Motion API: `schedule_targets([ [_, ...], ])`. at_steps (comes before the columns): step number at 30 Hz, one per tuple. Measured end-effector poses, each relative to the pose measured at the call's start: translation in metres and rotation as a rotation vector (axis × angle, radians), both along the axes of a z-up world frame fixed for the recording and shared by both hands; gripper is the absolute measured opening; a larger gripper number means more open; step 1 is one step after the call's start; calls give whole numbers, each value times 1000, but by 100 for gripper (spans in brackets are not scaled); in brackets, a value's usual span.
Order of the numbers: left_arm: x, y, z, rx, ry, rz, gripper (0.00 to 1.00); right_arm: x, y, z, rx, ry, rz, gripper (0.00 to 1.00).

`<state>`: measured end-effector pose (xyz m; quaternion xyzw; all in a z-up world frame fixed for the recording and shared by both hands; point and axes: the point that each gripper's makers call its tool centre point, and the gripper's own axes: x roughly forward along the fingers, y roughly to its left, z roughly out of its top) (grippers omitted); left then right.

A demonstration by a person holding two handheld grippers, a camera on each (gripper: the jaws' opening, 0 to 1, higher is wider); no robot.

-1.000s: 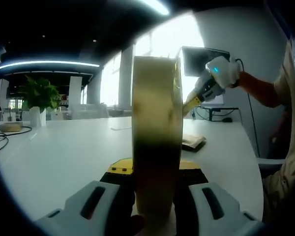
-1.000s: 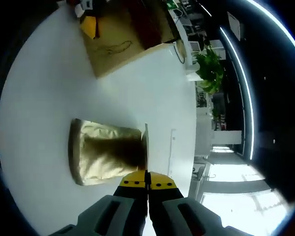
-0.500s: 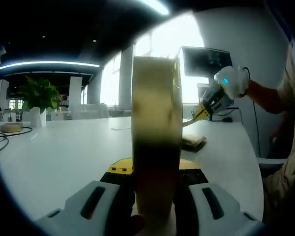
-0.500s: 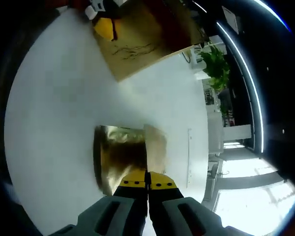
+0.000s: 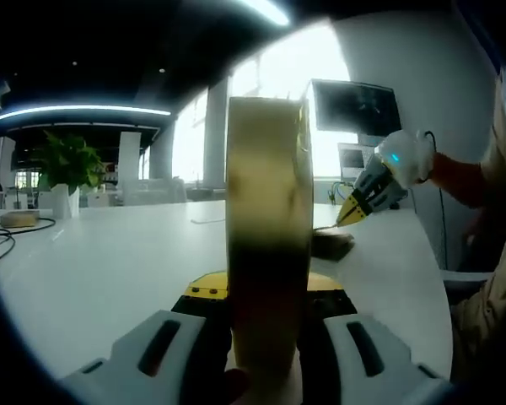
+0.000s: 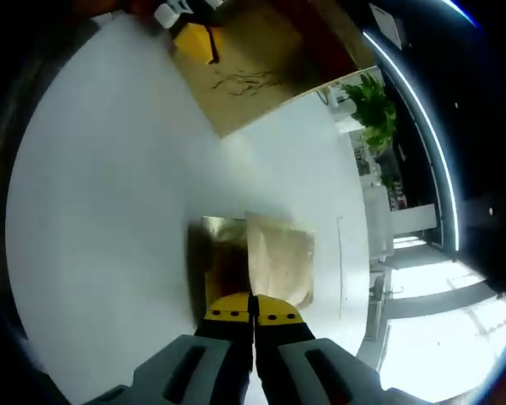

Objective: Extract single mask from mask box in order stack masks on table

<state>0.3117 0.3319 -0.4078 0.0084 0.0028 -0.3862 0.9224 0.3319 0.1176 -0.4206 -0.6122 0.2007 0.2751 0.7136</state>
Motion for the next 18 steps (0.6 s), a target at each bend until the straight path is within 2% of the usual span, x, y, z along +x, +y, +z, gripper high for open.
schedule_targets([
  [7,-1,0,0,1,-1,0,20,-1,-1,-3,6,-9,-1,0],
  [11,-1,0,0,3,-2,0,20,-4,0,-7,-21,-20,6,0],
  [18,-1,0,-1,3,-2,0,20,-6,2,-9,-23,-11,10,0],
])
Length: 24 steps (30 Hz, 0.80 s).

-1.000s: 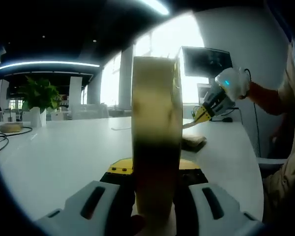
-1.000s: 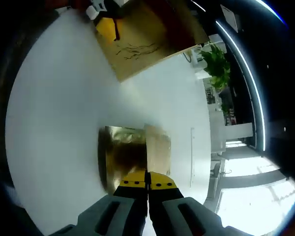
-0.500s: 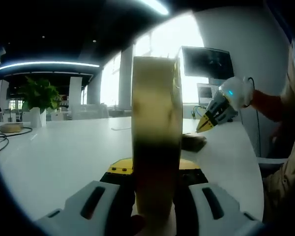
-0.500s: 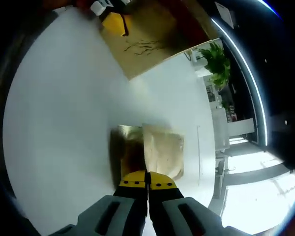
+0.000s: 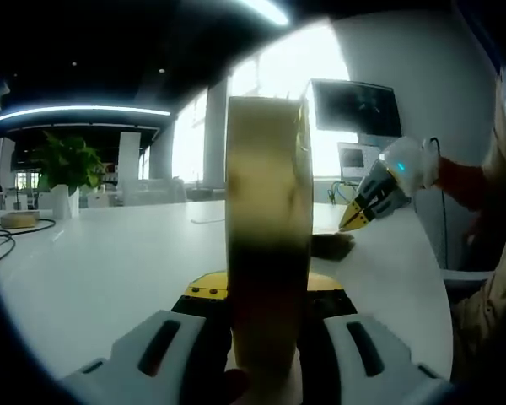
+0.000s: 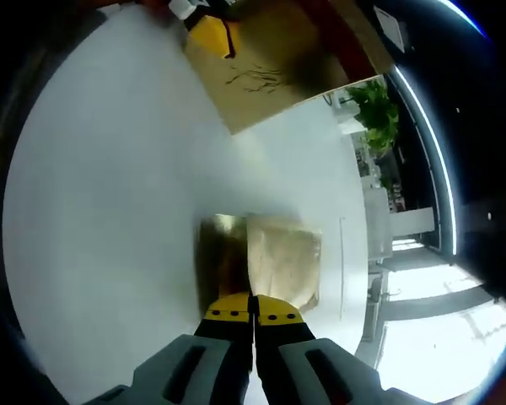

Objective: Extract single mask from mask box in order stack masks on table

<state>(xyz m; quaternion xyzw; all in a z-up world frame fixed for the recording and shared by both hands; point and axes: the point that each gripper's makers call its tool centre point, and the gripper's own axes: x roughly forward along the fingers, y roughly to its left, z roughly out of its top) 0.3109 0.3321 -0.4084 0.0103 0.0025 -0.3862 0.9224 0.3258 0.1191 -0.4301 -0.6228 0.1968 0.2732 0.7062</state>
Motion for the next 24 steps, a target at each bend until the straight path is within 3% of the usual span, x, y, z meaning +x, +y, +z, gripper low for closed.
schedule_targets([
  [11,0,0,0,1,0,-1,20,-3,1,-4,-12,12,31,0],
  [15,0,0,-1,3,-2,-1,20,-4,3,-5,18,21,21,6],
  [24,-1,0,-1,2,-1,-1,20,-15,0,3,82,42,7,6],
])
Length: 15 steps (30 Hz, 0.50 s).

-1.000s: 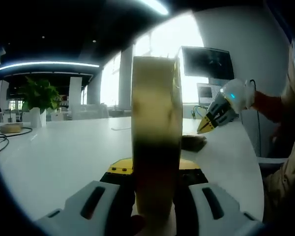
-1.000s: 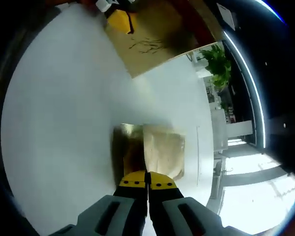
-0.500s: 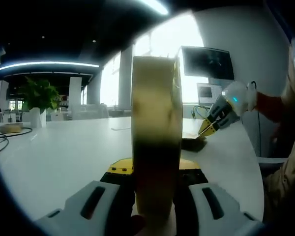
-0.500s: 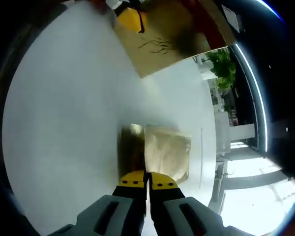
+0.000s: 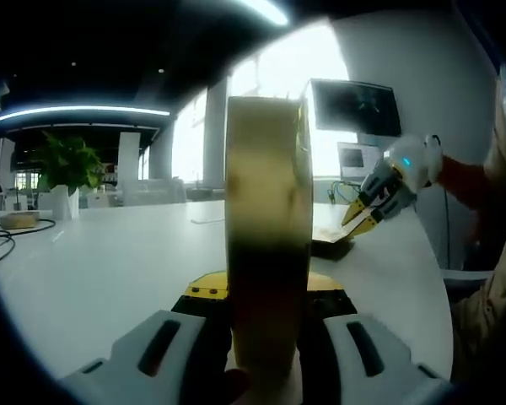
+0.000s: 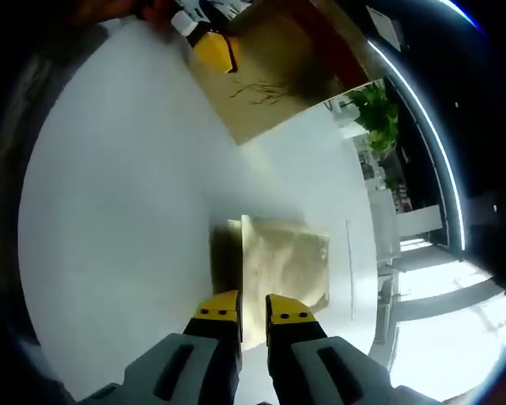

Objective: Extract single mask from mask box in order stack masks on table

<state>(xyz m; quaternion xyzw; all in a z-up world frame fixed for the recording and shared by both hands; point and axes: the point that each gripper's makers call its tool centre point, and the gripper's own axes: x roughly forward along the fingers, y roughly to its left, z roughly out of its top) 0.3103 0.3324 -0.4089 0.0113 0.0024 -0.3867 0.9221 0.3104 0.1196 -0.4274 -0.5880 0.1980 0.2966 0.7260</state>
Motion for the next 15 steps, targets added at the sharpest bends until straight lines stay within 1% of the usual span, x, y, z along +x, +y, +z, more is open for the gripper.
schedule_targets([
  [3,0,0,0,0,0,1,20,-3,-2,2,22,-2,-10,6],
  [6,0,0,0,0,0,1,20,-7,-3,2,85,2,-26,6],
  [8,1,0,0,1,0,1,20,-7,-5,7,159,-18,-59,1],
  [9,1,0,0,1,0,1,20,-6,-7,10,187,-25,-75,0],
  [15,1,0,0,2,0,2,20,-8,-13,17,368,-25,-147,0],
])
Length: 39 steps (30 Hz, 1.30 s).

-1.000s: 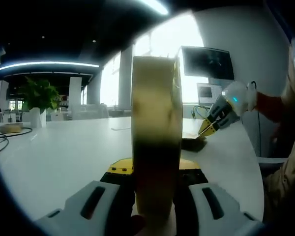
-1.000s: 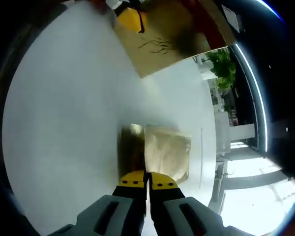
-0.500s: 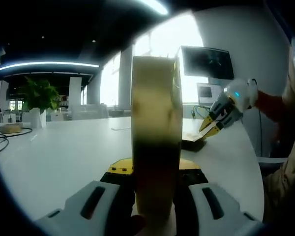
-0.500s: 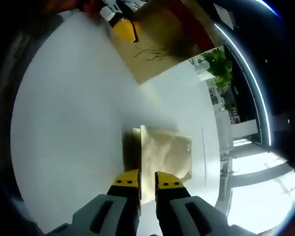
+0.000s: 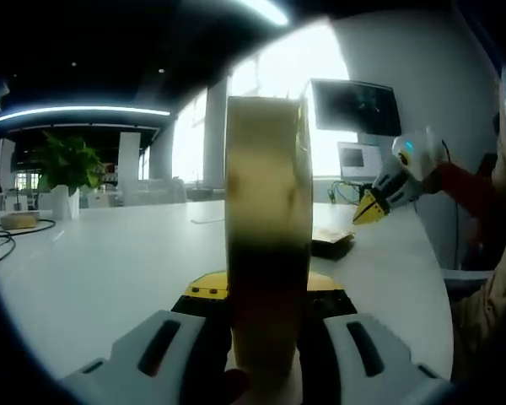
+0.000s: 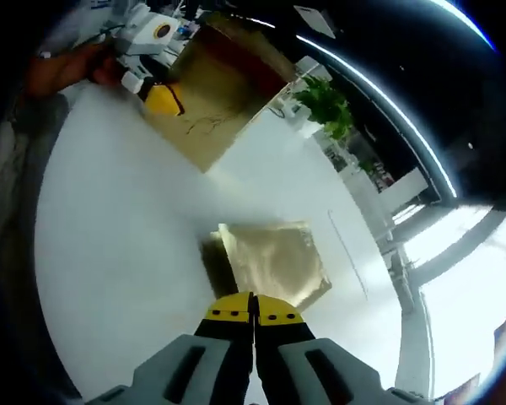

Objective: Extract single mask from mask box in order stack masks on table

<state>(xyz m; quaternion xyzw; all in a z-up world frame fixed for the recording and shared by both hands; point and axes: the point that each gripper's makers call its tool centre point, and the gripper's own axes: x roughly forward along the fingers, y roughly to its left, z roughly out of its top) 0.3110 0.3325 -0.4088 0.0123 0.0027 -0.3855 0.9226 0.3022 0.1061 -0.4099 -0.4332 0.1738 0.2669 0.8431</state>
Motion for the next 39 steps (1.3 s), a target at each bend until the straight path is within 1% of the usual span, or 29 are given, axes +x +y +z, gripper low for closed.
schedule_targets([
  [2,0,0,0,0,0,0,20,-2,-3,0,41,10,-17,0],
  [3,0,0,0,0,0,0,20,-1,-6,3,86,-9,-48,0],
  [4,0,0,0,0,0,0,20,-1,-7,4,108,-11,-57,0],
  [7,0,0,0,1,0,1,20,-3,-10,5,148,-16,-72,0],
  [12,-1,0,0,1,1,1,20,-8,-15,5,177,-24,-89,0],
  [13,-1,0,0,1,1,1,20,-9,-15,7,206,-29,-98,0],
  [15,0,0,0,1,1,1,20,-11,-16,9,236,-37,-107,0],
  [16,0,0,0,1,1,1,20,-11,-17,10,287,-41,-130,0],
  [17,0,0,0,1,1,1,20,-11,-18,9,314,-33,-146,0],
  [18,0,0,0,1,1,1,20,-12,-19,8,369,-20,-168,0],
  [19,-1,0,0,1,1,1,20,-13,-18,8,411,-19,-173,0],
  [21,-1,0,1,1,1,2,20,-15,-17,8,466,-26,-181,0],
  [22,-1,0,1,1,1,2,20,-16,-18,6,466,-28,-181,0],
  [25,-1,0,0,4,1,2,20,-19,-19,1,502,-39,-184,0],
  [26,0,0,0,5,1,2,20,-18,-19,2,542,-52,-197,0],
  [32,0,0,0,6,0,3,20,-20,-24,-6,571,-48,-219,0],
  [34,1,0,-1,8,0,1,20,-21,-24,-7,609,-47,-234,0],
  [36,1,0,-1,8,0,0,20,-22,-25,-11,618,-59,-248,0],
  [39,1,0,-2,10,0,1,20,-23,-25,-19,613,-57,-254,0],
])
